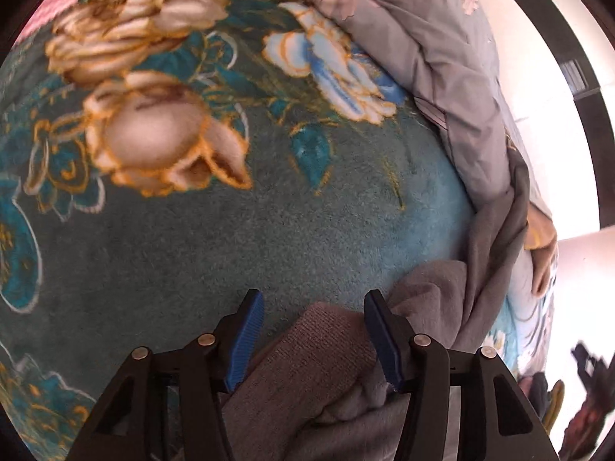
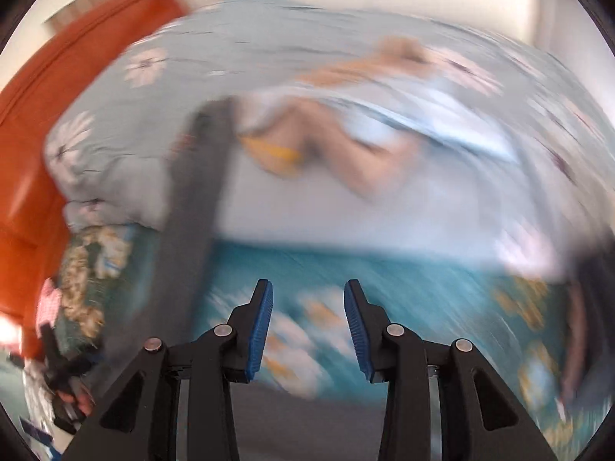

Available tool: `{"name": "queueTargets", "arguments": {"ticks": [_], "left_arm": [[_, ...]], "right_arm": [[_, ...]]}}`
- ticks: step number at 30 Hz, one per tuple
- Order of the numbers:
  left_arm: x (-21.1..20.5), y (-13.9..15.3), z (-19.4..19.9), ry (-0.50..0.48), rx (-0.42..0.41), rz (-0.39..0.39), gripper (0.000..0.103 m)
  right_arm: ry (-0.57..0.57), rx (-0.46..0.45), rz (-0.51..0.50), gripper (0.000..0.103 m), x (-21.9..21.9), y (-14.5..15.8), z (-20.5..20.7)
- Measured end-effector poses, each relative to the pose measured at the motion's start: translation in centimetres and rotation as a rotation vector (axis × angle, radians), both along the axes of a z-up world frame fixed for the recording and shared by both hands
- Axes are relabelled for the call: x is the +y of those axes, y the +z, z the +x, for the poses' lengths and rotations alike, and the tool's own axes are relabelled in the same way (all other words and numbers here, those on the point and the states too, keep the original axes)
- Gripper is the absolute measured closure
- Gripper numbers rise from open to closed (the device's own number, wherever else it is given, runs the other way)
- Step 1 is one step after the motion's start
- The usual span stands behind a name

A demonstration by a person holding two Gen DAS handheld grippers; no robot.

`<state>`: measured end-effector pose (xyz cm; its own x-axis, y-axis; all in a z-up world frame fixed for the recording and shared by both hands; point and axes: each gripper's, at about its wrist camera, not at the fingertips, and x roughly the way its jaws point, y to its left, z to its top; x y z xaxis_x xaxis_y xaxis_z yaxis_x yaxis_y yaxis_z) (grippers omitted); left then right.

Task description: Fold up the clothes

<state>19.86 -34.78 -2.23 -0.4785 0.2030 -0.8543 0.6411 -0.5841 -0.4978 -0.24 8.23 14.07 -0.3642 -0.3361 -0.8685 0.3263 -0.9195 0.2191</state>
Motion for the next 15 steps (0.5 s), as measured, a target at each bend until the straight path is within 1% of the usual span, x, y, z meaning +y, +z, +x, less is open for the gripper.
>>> {"name": "queueTargets", "arguments": {"ticks": [3,5,7,9,13,15], "left_arm": [[0.1,-0.1,0.5,0.021,0.010,0.026,0.044],[0.2,-0.2,0.9,0.032,0.016,0.051,0.044],[0.5,-0.3,1.2,0.039,0.031,0.084,0.045],[0.9,-0.4,1.5,0.045,0.042,0.111,0.045],[1.2,-0.9,2.2,0.068,0.068,0.193,0.046],[1.5,-1.1,2.4,0.063,0.076,0.230,0.046]], "right_arm": [[0.092,0.009,-0.025,0.061,-7.5,-1.1,-5.1],[0.130,0.001,-0.030,0.060,-11.5,-2.4,-8.2],[0.137,-0.023,-0.016,0.060,-15.1,-4.3,-11.2],[0.111,-0.060,-0.009,0.060,-17.5,-6.2,-13.9],[0.042,-0.083,0.024,0.060,-19.4,-9.2,-17.3],[0.013,-0.086,0.035,0.060,-19.5,-10.1,-18.5]]}}
